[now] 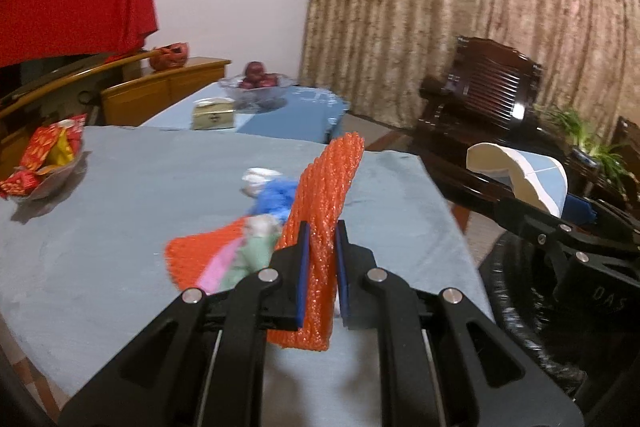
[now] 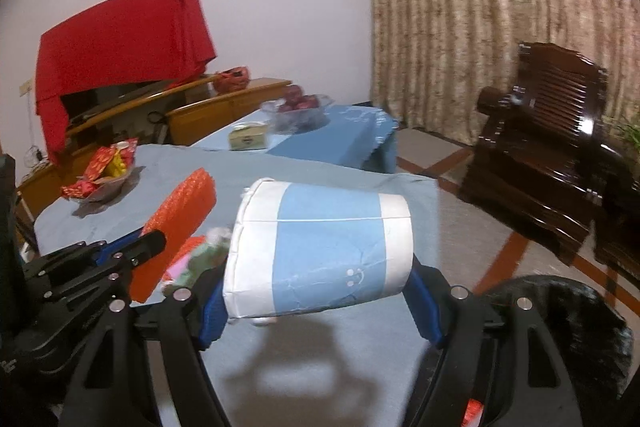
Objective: Collect trash
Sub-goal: 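Move both tools over the bin and release the net and roll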
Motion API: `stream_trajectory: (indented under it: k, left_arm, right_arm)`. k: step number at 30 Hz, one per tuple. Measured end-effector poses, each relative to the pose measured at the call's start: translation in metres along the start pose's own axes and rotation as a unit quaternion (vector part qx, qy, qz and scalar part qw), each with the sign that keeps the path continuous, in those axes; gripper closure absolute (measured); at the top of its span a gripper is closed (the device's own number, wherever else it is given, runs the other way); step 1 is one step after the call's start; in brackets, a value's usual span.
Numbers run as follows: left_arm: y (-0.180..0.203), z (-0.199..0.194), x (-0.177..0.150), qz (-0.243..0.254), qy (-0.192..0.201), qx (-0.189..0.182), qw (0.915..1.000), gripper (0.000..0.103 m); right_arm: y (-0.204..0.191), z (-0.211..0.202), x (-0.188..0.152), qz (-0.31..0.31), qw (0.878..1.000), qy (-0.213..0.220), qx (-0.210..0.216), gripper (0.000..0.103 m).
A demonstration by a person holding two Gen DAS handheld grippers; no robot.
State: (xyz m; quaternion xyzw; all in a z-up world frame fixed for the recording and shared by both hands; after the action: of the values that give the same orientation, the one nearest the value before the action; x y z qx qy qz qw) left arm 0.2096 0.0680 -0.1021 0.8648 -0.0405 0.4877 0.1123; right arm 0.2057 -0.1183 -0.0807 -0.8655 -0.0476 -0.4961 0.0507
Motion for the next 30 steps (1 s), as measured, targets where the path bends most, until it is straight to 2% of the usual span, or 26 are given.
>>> stream_trajectory:
  k: [9,16,30]
  left_arm:
    - [0.069,0.004,-0.002,0.030,-0.004,-0.056,0.9979,0.092]
    - [0.124,0.014,-0.008,0.056,-0.015,-0.102,0.9931,0.092]
    - [0.225,0.041,-0.030,0.108,-0.038,-0.185,0.9761,0.092]
  right_arm:
    - [0.067,-0.038,-0.017,0.027,0.998,0.000,-0.061,0.030]
    - [0.123,-0.061,-0.035,0.053,0.992,-0.007,-0.111,0.030]
    - [0.217,-0.083,-0.074,0.091,0.977,-0.030,-0.189,0.030]
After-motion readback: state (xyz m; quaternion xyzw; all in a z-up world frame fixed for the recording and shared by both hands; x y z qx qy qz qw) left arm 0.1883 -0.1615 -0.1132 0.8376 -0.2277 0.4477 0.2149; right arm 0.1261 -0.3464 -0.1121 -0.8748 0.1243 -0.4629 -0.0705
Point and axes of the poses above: each gripper's, at about its wrist camera, not at the fingertips, and z roughly the way its jaws point, y to its right, x to its top, the point moved 6 cm from there along z, roughly the way its jaws point, and after that the axes turned 5 degrees about -x, right-handed, at the moved point
